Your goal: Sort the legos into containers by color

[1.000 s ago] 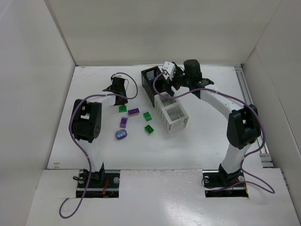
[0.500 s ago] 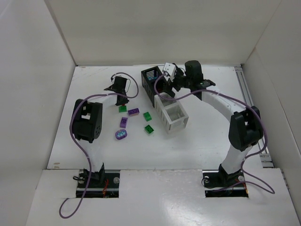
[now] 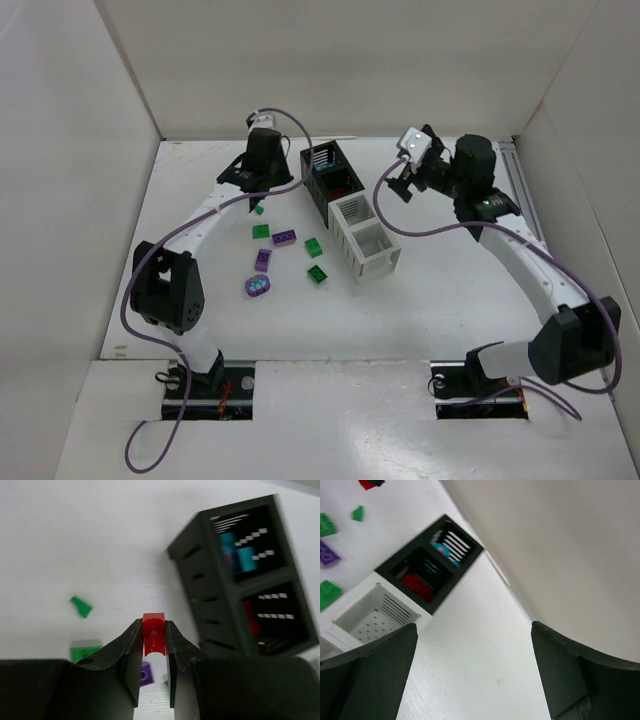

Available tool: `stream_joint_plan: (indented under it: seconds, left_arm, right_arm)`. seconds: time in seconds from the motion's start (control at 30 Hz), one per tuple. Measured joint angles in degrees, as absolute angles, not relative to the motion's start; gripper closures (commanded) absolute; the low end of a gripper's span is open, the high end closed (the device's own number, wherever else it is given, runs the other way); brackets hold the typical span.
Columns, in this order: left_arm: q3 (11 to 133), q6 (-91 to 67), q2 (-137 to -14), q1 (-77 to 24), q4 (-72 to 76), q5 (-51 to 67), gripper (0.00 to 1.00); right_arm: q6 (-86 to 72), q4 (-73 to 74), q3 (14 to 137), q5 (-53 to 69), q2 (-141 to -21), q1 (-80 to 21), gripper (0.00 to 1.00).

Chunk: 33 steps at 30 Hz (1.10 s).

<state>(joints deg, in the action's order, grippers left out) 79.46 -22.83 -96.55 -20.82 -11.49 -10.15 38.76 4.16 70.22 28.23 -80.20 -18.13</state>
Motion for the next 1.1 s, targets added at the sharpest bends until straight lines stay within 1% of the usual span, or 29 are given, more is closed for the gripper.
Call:
stream_joint_plan:
  seconds: [0.13, 0.23, 0.47, 0.53, 0.63, 0.7, 0.73, 0.8, 0.83, 0.87, 0.97, 1.0, 1.03, 1.1]
  left_arm:
    - [85.8, -21.45, -97.08, -26.09, -10.5, -7.49, 0.95]
    - [91.18, -20.21, -99.46, -29.45, -9.72, -5.85, 0.93]
    - [105.95, -18.09, -112.62, -32.16, -12.21, -4.67, 0.92]
    - [108.62, -17.91, -116.11, -32.42, -13.32, -4.86, 0.88]
    - [109.32, -17.67, -118.89, -32.69, -15.68, -5.3, 0.76]
    - [109.3, -17.56, -119.39, -32.95, -17.17, -5.41, 0.71]
    - [109.3, -17.45, -119.39, -33.08, -17.47, -5.41, 0.57]
    - [109.3, -17.02, -119.28, -33.3, -17.3, -5.43, 0.48]
    - [109.21, -16.95, -119.11, -33.36, -17.23, -5.56, 0.4]
    - [108.97, -16.84, -118.96, -33.45, -17.21, -5.65, 0.37]
    - [107.77, -16.8, -117.91, -33.89, -17.15, -5.89, 0.37]
    - [107.33, -16.82, -117.38, -34.06, -17.26, -5.87, 0.33]
    - [106.91, -16.8, -116.73, -34.2, -17.5, -5.82, 0.26]
    - [104.47, -17.04, -114.34, -34.41, -16.88, -5.8, 0.05]
  right_arm:
    - [36.99, 2.52, 65.6, 26.35, -72.82, -13.76, 0.0]
    - [36.03, 2.46, 62.5, 25.61, -69.47, -10.9, 0.0]
    - [35.11, 2.79, 57.82, 26.13, -67.96, -6.63, 0.0]
    - [35.05, 2.76, 57.32, 26.35, -67.83, -5.65, 0.0]
    - [34.87, 2.74, 57.17, 27.18, -67.77, -4.8, 0.0]
    - [34.83, 2.7, 57.17, 28.08, -67.75, -4.75, 0.0]
    - [34.85, 2.68, 57.14, 28.51, -67.75, -4.75, 0.0]
    - [34.87, 2.68, 57.17, 29.15, -67.75, -4.75, 0.0]
    - [34.92, 2.63, 57.17, 29.52, -67.77, -4.75, 0.0]
    - [34.92, 2.61, 57.17, 29.82, -67.79, -4.75, 0.0]
    - [35.29, 2.66, 57.17, 30.65, -67.92, -4.8, 0.0]
    - [35.77, 2.72, 57.17, 30.63, -67.92, -4.99, 0.0]
    - [36.47, 3.01, 57.23, 30.33, -67.92, -5.32, 0.0]
    - [38.85, 5.69, 58.5, 28.34, -68.25, -7.92, 0.0]
